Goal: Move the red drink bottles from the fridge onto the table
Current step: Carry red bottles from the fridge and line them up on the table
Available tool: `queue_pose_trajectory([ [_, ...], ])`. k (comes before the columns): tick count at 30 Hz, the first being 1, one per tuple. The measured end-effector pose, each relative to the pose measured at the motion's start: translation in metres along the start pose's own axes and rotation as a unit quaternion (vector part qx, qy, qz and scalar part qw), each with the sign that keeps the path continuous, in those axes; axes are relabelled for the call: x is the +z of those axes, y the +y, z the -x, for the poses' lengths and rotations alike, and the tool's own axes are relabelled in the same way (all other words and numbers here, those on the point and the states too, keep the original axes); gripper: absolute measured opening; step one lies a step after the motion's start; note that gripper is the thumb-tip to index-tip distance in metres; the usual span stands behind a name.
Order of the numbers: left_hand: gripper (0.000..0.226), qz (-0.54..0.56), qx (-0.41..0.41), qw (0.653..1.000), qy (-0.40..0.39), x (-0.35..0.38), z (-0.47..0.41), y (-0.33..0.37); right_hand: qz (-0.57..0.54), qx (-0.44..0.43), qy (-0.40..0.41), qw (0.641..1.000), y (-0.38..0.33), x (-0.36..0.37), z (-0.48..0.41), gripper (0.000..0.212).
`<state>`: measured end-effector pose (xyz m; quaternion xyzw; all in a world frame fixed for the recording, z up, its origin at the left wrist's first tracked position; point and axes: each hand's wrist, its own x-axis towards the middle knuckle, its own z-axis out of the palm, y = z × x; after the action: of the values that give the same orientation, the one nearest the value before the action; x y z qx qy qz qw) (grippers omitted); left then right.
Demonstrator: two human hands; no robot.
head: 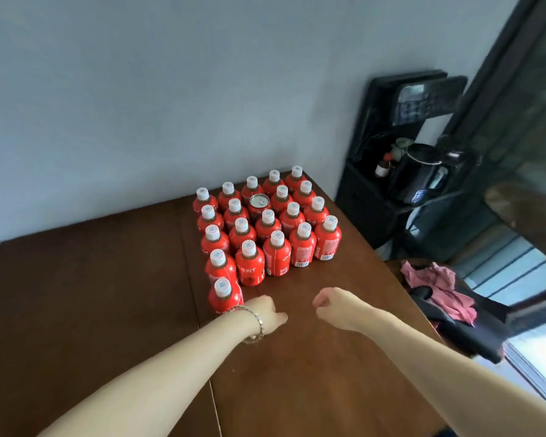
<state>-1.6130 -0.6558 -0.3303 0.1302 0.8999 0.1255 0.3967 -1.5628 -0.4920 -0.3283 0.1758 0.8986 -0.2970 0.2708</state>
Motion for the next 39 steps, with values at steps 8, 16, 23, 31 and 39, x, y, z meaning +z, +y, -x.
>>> queue_pose_trajectory([
  [8, 0.031, -0.146, 0.213, 0.965, 0.049, 0.021, 0.029, 0.099, 0.005, 0.075, 0.068, 0.995, 0.059, -0.008, 0.097, 0.03],
  [16, 0.034, -0.323, 0.413, 0.851, -0.022, 0.145, 0.103, 0.26, -0.097, 0.26, 0.179, 0.944, 0.209, 0.007, 0.259, 0.034],
  [23, 0.033, -0.39, 0.555, 0.734, -0.043, 0.309, 0.238, 0.396, -0.17, 0.411, 0.282, 0.85, 0.345, 0.055, 0.464, 0.036],
  [31, 0.033, -0.407, 0.695, 0.591, -0.044, 0.501, 0.44, 0.517, -0.198, 0.545, 0.352, 0.735, 0.464, 0.122, 0.719, 0.031],
  [39, 0.032, -0.437, 0.786, 0.435, -0.048, 0.654, 0.618, 0.608, -0.24, 0.654, 0.397, 0.598, 0.541, 0.174, 0.92, 0.028],
])
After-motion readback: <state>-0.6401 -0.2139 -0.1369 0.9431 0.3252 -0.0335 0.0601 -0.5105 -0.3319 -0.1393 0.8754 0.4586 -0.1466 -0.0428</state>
